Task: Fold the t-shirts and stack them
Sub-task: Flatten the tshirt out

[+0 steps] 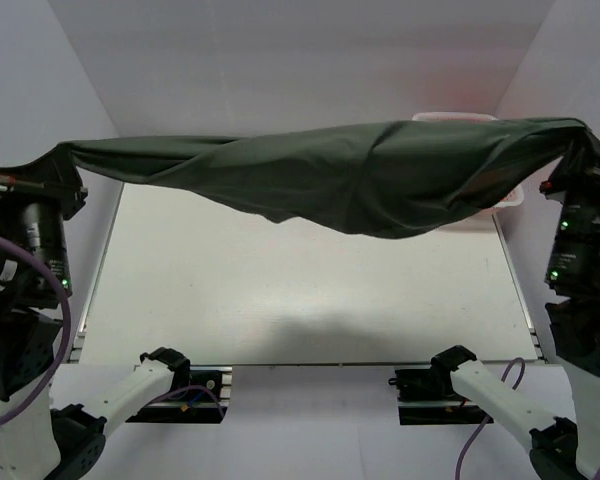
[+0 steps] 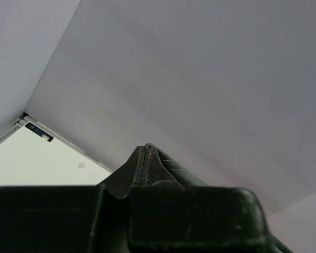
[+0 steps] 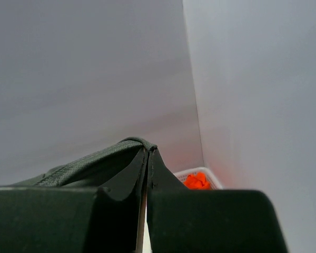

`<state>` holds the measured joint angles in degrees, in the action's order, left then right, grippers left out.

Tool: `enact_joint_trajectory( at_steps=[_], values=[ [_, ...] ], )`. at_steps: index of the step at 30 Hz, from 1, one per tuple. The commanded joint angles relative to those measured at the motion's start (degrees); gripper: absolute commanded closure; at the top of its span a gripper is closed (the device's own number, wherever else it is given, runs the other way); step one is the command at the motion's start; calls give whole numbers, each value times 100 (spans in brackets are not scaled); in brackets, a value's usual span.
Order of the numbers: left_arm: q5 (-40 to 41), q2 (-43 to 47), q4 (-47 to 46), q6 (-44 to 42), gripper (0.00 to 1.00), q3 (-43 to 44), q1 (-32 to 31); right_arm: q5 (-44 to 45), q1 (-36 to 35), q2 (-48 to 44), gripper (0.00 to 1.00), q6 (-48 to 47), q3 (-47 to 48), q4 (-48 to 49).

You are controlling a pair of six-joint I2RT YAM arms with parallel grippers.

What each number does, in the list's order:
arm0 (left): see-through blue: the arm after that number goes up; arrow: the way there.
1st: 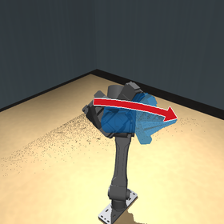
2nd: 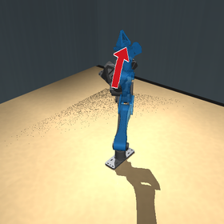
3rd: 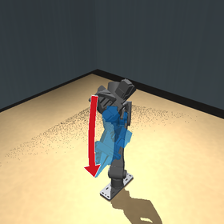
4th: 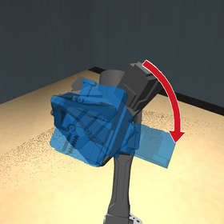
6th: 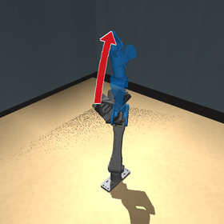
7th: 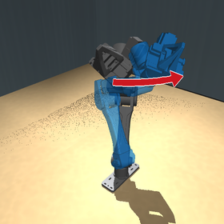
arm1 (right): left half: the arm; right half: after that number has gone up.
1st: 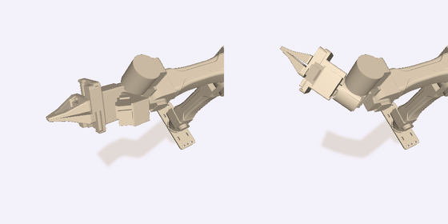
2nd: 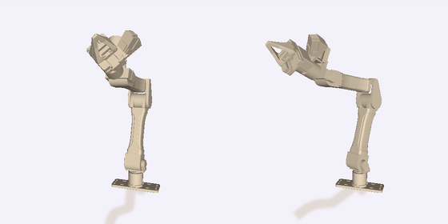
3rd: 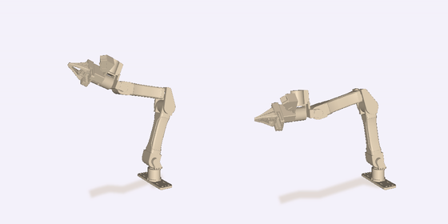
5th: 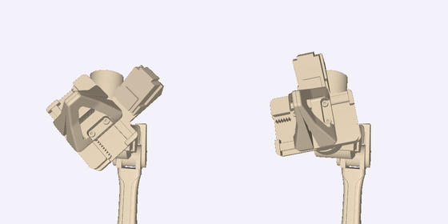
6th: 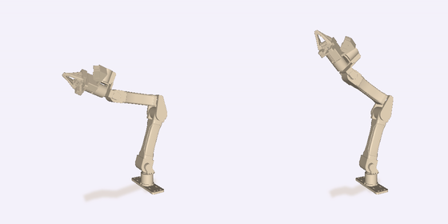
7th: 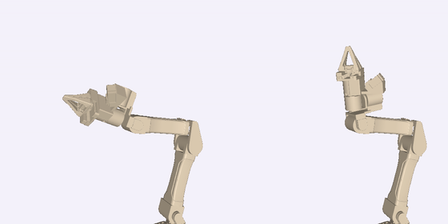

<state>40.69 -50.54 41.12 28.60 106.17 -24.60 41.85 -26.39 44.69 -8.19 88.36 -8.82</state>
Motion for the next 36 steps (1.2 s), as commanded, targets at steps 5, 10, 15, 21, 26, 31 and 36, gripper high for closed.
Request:
enact_joint_trajectory(
  at_steps=[5, 10, 15, 21, 26, 31, 36],
  values=[
    [28, -95, 264, 321, 100, -351, 17, -176, -15, -268, 100, 290, -116, -322],
    [-166, -201, 326, 567, 100, -711, 17, -519, -6, -119, 100, 695, -722, -516],
    [-219, -280, 274, 936, 100, -1782, 17, -416, 2, 110, 100, 1187, -1759, -481],
    [-133, -1008, -403, 1323, 100, -3453, 69, 25, 29, 1023, 100, 1671, -3306, 240],
    [423, -2423, -490, 1507, 100, -3437, 402, -18, 231, 2776, 100, 1681, -3203, 758],
    [10, -3733, -904, 1455, 100, -2734, 877, -325, 476, 4257, 100, 1338, -1859, 811],
    [-350, -4665, -1291, 1044, 100, -2040, 1282, -527, 679, 5539, 100, 1003, -514, 803]
  ],
)
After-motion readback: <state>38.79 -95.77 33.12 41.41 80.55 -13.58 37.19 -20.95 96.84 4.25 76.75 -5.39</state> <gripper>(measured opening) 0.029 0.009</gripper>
